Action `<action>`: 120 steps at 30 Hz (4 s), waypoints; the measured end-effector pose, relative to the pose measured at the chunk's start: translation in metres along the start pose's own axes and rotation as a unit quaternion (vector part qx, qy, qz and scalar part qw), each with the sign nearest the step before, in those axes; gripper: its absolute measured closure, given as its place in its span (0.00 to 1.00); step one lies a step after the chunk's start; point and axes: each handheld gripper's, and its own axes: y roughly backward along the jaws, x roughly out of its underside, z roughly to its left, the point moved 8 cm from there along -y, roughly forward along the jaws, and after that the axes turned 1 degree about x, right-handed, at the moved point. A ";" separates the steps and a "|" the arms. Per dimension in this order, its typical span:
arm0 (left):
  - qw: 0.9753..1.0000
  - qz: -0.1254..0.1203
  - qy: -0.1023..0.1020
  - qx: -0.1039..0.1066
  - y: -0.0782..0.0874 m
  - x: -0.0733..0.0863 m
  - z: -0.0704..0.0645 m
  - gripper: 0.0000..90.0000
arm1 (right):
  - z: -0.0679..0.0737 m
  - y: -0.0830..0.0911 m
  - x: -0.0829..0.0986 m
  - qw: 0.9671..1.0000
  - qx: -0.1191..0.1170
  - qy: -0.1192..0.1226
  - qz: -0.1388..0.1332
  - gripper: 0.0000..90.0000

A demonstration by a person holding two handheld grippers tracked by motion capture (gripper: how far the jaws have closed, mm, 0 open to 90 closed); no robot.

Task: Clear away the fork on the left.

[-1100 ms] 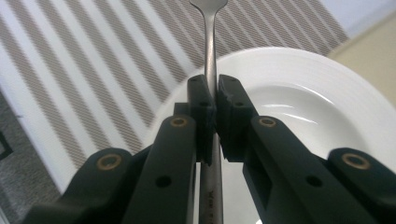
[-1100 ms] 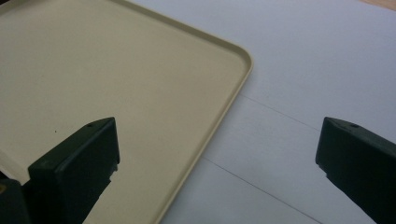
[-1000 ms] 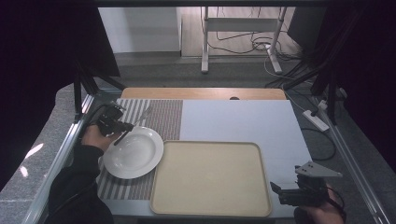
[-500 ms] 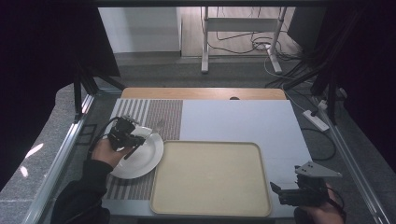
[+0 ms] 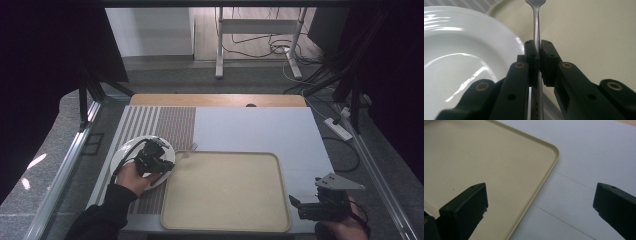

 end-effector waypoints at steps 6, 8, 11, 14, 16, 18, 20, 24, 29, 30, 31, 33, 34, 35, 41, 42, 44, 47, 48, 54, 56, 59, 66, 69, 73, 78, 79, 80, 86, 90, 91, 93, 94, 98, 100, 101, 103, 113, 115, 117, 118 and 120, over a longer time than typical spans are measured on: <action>1.000 0.017 -0.014 0.019 -0.023 -0.006 -0.029 0.93 | 0.000 0.000 0.000 1.000 0.002 0.001 0.002 0.00; 0.999 0.031 -0.024 0.018 -0.032 -0.005 -0.039 0.93 | 0.000 0.000 0.000 1.000 0.002 0.002 0.002 0.00; 0.998 0.044 -0.036 0.013 -0.041 -0.003 -0.050 0.93 | 0.000 0.000 0.000 1.000 0.002 0.001 0.002 0.00; 0.997 0.056 -0.043 0.010 -0.048 0.001 -0.059 0.93 | 0.000 0.000 0.000 1.000 0.001 0.000 0.001 0.00; 0.996 0.068 -0.049 0.022 -0.053 0.004 -0.063 0.92 | 0.000 0.000 0.000 1.000 0.000 0.000 0.001 0.00; 0.995 0.071 -0.059 0.024 -0.056 0.004 -0.066 0.90 | 0.000 0.000 0.000 1.000 0.000 0.001 0.002 0.00; 0.996 0.057 -0.067 0.023 -0.054 -0.002 -0.066 0.87 | 0.000 0.000 0.000 1.000 0.001 0.003 0.003 0.00; 0.994 0.034 -0.098 0.032 -0.050 -0.017 -0.071 0.96 | 0.000 -0.001 0.001 1.000 0.001 0.002 0.004 0.00; 0.990 0.058 -0.128 0.025 -0.065 -0.025 -0.078 0.98 | 0.000 -0.001 0.001 1.000 0.002 0.002 0.005 0.00; 0.989 0.065 -0.132 0.020 -0.068 -0.024 -0.078 0.98 | 0.000 -0.001 0.001 1.000 0.002 0.002 0.005 0.00; 0.988 0.070 -0.134 0.018 -0.070 -0.024 -0.077 0.98 | 0.000 -0.001 0.001 1.000 0.001 0.002 0.005 0.00; 0.989 0.074 -0.131 0.016 -0.073 -0.023 -0.075 0.98 | 0.000 -0.001 0.001 1.000 0.001 0.001 0.004 0.00; 0.988 0.076 -0.131 0.009 -0.073 -0.022 -0.072 0.98 | 0.000 -0.001 0.001 1.000 0.001 0.001 0.004 0.00; 0.989 0.075 -0.126 0.008 -0.073 -0.022 -0.070 0.98 | 0.000 -0.001 0.001 1.000 0.001 0.001 0.004 0.00; 0.994 0.071 -0.088 -0.003 -0.069 -0.021 -0.049 0.98 | 0.000 -0.001 0.001 1.000 0.000 0.002 0.003 0.00; 0.994 0.071 -0.084 -0.004 -0.068 -0.021 -0.046 0.98 | 0.000 -0.001 0.001 1.000 0.000 0.002 0.003 0.00; 0.995 0.071 -0.073 -0.007 -0.066 -0.020 -0.039 0.98 | 0.000 -0.001 0.001 1.000 -0.001 0.002 0.004 0.00; 0.995 0.072 -0.062 -0.014 -0.064 -0.018 -0.031 0.98 | 0.000 -0.001 0.001 1.000 -0.001 0.002 0.003 0.00; 0.996 0.073 -0.059 -0.016 -0.063 -0.017 -0.028 0.98 | 0.000 -0.001 0.001 1.000 -0.001 0.002 0.003 0.00; 0.996 0.076 -0.040 -0.023 -0.059 -0.013 -0.015 0.98 | 0.000 -0.001 0.001 1.000 -0.001 0.002 0.003 0.00; 0.996 0.078 -0.034 -0.027 -0.057 -0.012 -0.011 0.98 | 0.000 -0.001 0.001 1.000 -0.002 0.002 0.003 0.00; 0.996 0.078 -0.025 -0.035 -0.056 -0.010 -0.004 0.98 | 0.000 -0.001 0.001 1.000 -0.002 0.002 0.003 0.00; 0.998 0.065 -0.018 -0.018 -0.054 -0.010 0.000 0.98 | 0.000 -0.001 0.001 1.000 -0.002 0.002 0.004 0.00; 0.998 0.048 -0.023 -0.014 -0.050 -0.014 -0.002 0.96 | 0.000 -0.001 0.001 1.000 -0.002 0.002 0.004 0.00; 0.999 0.016 -0.028 -0.009 -0.043 -0.018 -0.003 0.91 | 0.000 -0.001 0.001 1.000 -0.002 0.002 0.004 0.00; 0.999 -0.015 -0.035 -0.005 -0.036 -0.023 -0.004 0.83 | 0.000 -0.001 0.001 1.000 -0.002 0.002 0.004 0.00; 0.999 -0.017 -0.034 -0.006 -0.035 -0.023 -0.004 0.81 | 0.000 -0.001 0.001 1.000 -0.002 0.002 0.004 0.00; 0.999 -0.018 -0.033 -0.009 -0.034 -0.023 -0.004 0.79 | 0.000 -0.001 0.001 1.000 -0.003 0.001 0.004 0.00; 0.998 -0.039 -0.037 -0.011 -0.027 -0.026 -0.005 0.71 | 0.000 -0.001 0.001 1.000 -0.002 0.002 0.004 0.00; 0.998 -0.051 -0.043 -0.017 -0.022 -0.027 -0.006 0.63 | 0.000 -0.001 0.001 1.000 -0.003 0.002 0.004 0.00; 0.997 -0.054 -0.044 -0.016 -0.021 -0.027 -0.006 0.62 | 0.000 -0.001 0.001 1.000 -0.003 0.002 0.004 0.00; 0.997 -0.057 -0.045 -0.018 -0.020 -0.027 -0.006 0.58 | 0.000 -0.001 0.001 1.000 -0.003 0.002 0.004 0.00; 0.997 -0.060 -0.045 -0.018 -0.019 -0.026 -0.006 0.56 | 0.000 -0.001 0.001 1.000 -0.003 0.002 0.004 0.00; 0.997 -0.068 -0.043 -0.018 -0.015 -0.026 -0.004 0.50 | 0.000 -0.001 0.001 1.000 -0.003 0.002 0.004 0.00; 0.997 -0.071 -0.039 -0.016 -0.013 -0.025 -0.004 0.48 | 0.000 -0.001 0.001 1.000 -0.003 0.002 0.004 0.00; 0.997 -0.072 -0.038 -0.015 -0.012 -0.024 -0.003 0.45 | 0.000 -0.001 0.001 1.000 -0.003 0.003 0.004 0.00; 0.996 -0.075 -0.035 -0.012 -0.011 -0.024 -0.003 0.42 | 0.000 -0.001 0.001 1.000 -0.003 0.003 0.004 0.00; 0.996 -0.085 -0.030 0.000 -0.005 -0.021 -0.003 0.29 | 0.001 -0.001 0.001 1.000 -0.004 0.004 0.005 0.00; 0.996 -0.088 -0.028 0.003 -0.004 -0.020 -0.002 0.26 | 0.001 -0.001 0.001 1.000 -0.004 0.004 0.005 0.00; 0.995 -0.093 -0.026 0.004 -0.002 -0.019 -0.001 0.24 | 0.001 -0.001 0.001 1.000 -0.004 0.004 0.005 0.00; 0.995 -0.094 -0.025 0.005 0.000 -0.019 -0.001 0.23 | 0.001 -0.001 0.001 1.000 -0.004 0.004 0.005 0.00; 0.995 -0.101 -0.023 0.011 0.002 -0.018 -0.001 0.20 | 0.001 -0.001 0.001 1.000 -0.004 0.005 0.005 0.00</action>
